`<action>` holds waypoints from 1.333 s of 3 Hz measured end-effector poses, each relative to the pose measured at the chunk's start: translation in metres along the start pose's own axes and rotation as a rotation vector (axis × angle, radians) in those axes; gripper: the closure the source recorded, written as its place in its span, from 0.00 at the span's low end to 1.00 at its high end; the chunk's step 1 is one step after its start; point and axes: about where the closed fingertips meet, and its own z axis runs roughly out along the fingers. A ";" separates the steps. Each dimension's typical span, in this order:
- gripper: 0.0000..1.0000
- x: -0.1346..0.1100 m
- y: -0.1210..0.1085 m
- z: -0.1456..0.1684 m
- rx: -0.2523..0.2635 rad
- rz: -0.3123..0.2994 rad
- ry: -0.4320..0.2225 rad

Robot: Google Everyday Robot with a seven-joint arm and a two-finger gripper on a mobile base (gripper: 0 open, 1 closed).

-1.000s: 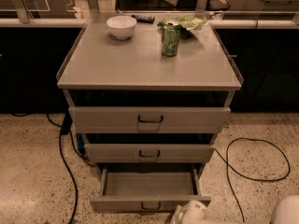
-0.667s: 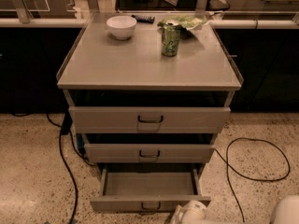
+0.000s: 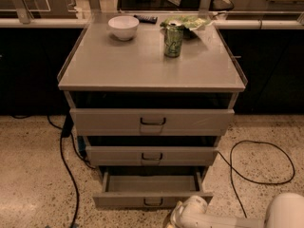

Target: Close bottom drawer

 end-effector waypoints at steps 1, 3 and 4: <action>0.00 -0.018 -0.017 0.007 0.017 0.027 -0.008; 0.00 -0.057 -0.047 0.013 0.094 0.097 -0.042; 0.00 -0.078 -0.059 0.016 0.162 0.127 -0.061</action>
Offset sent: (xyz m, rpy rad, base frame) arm 0.0837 0.0229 0.0116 0.0020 -0.0791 -0.1316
